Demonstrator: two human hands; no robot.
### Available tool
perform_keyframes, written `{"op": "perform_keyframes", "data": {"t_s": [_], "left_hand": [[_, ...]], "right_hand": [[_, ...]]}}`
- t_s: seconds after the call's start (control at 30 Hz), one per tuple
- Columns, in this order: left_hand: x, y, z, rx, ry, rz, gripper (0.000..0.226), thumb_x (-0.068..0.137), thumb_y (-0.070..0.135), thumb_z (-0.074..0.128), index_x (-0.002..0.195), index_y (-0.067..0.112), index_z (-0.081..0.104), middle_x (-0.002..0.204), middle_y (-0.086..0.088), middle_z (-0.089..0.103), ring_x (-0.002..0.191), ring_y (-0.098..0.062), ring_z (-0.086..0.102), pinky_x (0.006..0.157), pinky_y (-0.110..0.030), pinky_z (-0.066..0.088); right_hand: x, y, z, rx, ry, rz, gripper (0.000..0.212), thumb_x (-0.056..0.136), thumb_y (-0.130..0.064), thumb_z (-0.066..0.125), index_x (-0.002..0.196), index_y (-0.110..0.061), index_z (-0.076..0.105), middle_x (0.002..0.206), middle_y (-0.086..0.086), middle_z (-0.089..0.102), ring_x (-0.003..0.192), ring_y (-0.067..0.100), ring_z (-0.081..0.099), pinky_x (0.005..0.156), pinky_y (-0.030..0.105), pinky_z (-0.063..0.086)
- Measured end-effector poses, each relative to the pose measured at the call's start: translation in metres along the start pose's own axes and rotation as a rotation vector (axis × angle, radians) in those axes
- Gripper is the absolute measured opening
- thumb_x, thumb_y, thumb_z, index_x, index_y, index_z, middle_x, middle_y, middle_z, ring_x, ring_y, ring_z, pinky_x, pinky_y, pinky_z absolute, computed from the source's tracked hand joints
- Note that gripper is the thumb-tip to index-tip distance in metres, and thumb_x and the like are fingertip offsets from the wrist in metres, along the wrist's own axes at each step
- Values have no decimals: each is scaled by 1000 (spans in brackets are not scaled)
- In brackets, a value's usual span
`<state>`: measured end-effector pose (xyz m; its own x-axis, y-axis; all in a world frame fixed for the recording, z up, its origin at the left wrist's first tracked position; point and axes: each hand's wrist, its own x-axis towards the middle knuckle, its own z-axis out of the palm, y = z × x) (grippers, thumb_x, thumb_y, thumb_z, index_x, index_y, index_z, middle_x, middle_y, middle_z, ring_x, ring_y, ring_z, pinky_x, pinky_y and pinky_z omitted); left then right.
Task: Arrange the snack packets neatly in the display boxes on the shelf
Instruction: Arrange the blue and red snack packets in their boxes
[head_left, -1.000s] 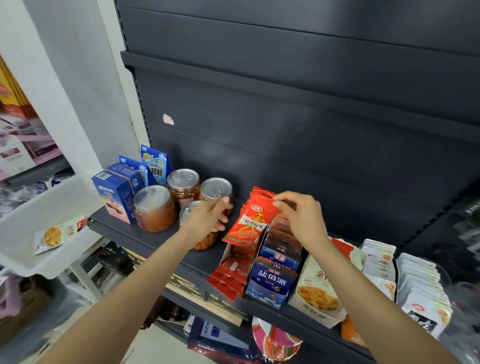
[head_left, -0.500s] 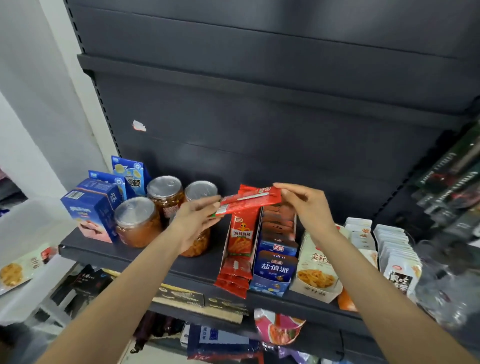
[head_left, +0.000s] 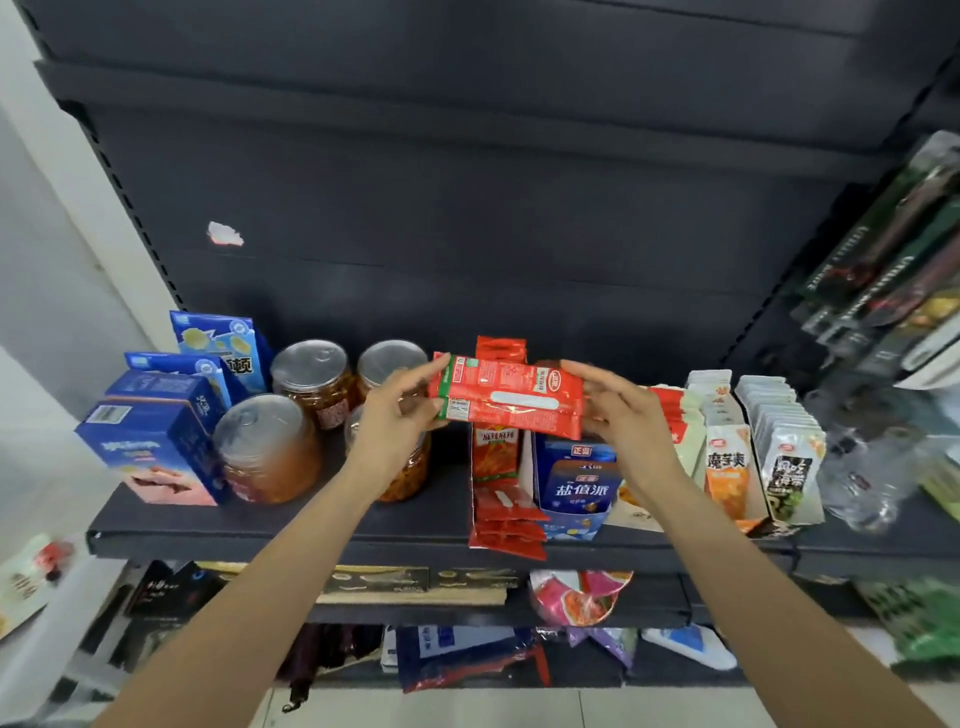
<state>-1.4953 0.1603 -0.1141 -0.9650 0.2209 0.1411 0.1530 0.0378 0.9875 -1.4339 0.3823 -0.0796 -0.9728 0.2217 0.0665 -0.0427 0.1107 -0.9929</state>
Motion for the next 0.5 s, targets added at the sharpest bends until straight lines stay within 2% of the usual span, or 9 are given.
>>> {"op": "perform_keyframes", "data": {"t_s": [0.07,0.17,0.23,0.3,0.4,0.5], "left_hand": [[6,-3,1,-71,-42,-90,41,92,-3,52,123,24,56,122,-1,61,106,-10,62,74,-19,55],[13,-11,5,-83,-103,-189,35,94,-2,48,120,19,60,112,3,65,106,-14,62,75,-19,55],[14,-16,10,-18,-124,-223,29,97,1,45,112,17,63,103,6,66,101,-15,63,71,-16,54],[14,-21,15,57,-145,-242,28,98,1,41,107,17,62,103,2,67,95,-12,64,74,-16,52],[17,-33,17,258,-147,-213,29,98,5,44,120,15,59,114,2,60,101,-7,59,93,-23,46],[20,-44,18,391,-193,-206,40,96,10,50,134,22,51,122,8,51,110,-4,50,95,-20,38]], "right_hand": [[-1,-4,-1,-102,-25,-53,35,96,-6,46,103,-36,63,104,-11,65,96,3,64,74,16,54],[1,-6,-7,-394,15,-224,35,87,-4,60,92,-38,65,103,-18,60,100,-2,58,84,18,51],[4,-8,-11,-533,50,-308,28,86,-7,63,92,-33,68,102,-14,63,97,-1,58,86,18,49],[9,-10,-13,-648,59,-316,17,86,-13,63,99,-20,72,102,-4,68,92,3,60,86,17,48],[18,-11,-14,-810,-6,-291,22,88,-19,62,106,-10,71,104,4,70,87,2,56,75,1,38],[27,-6,-9,-871,-154,-229,24,90,-19,59,110,-11,69,103,-2,68,87,0,55,71,2,38]]}}
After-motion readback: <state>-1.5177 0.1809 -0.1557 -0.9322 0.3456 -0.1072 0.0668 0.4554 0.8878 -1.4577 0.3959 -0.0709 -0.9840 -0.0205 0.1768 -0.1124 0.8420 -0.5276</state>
